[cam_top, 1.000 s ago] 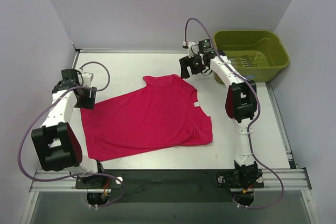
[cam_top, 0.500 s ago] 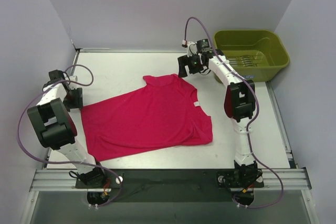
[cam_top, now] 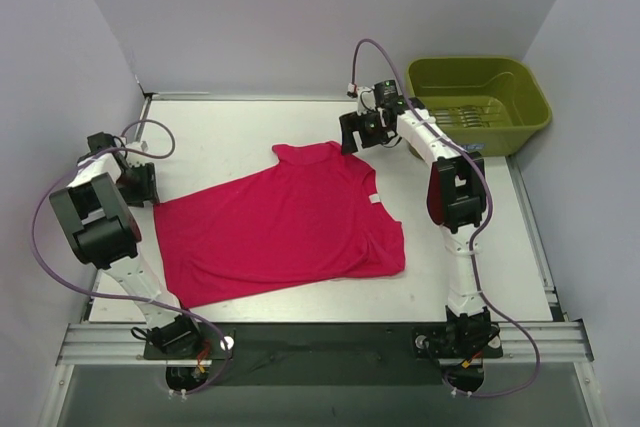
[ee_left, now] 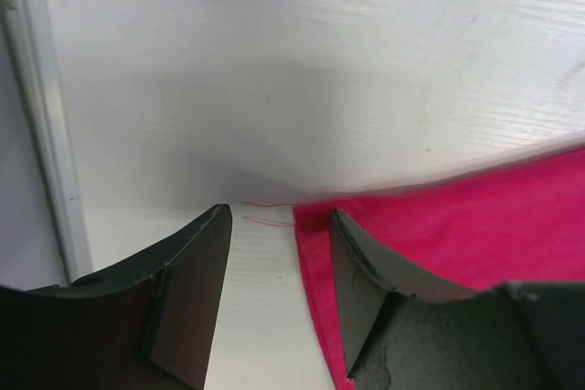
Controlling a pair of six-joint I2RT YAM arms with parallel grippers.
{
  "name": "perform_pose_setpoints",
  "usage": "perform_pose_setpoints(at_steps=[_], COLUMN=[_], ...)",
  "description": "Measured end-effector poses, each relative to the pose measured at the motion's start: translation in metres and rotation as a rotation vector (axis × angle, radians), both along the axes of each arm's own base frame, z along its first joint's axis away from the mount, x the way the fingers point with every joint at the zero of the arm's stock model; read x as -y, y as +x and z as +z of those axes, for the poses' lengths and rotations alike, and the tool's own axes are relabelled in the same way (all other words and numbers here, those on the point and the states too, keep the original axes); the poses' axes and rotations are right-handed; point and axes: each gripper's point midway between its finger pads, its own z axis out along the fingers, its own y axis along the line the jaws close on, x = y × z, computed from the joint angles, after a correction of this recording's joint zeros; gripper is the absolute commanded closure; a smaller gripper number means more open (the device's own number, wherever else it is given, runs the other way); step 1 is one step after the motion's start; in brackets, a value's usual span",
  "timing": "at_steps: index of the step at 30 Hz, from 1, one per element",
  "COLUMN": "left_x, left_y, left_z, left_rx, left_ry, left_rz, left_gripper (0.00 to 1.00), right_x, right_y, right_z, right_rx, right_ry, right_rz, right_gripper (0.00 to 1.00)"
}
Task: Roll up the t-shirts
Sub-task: Flatten out the T-shirt at the center of the board.
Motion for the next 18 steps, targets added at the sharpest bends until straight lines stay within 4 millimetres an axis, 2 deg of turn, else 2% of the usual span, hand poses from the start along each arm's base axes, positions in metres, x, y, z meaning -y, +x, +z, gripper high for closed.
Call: perform_pose_setpoints(at_steps=[5, 12, 15, 16, 18], left_x=[0.010, 0.012, 0.012, 0.013, 0.014], left_y=[0.003, 0.002, 0.003, 0.003, 0.003], left_z=[0.000, -0.006, -0.006, -0.006, -0.007], left_rx=[0.016, 0.006, 0.010, 0.010, 0.011], left_ry=[-0.044, -0.055, -0.055, -0.056, -0.061], left_rz=[-0.021, -0.025, -0.030, -0.031, -0.035], left_gripper=[0.43, 0.46, 0.53, 0.60, 0.68], right_x=[0.001, 0.002, 0.003, 0.003, 0.004], right_y=[-0.004, -0.008, -0.010, -0.011, -0.012], right_z=[-0.004, -0.009, -0.009, -0.010, -0.010], right_rx=[-0.017, -0.036, -0.042, -0.045, -0.052], right_ry=[-0.006, -0.011, -0.014, -0.015, -0.017], right_rz=[-0.001, -0.001, -0.001, -0.001, -0.001], right_gripper=[0.24, 0.24, 0.23, 0.23, 0.23])
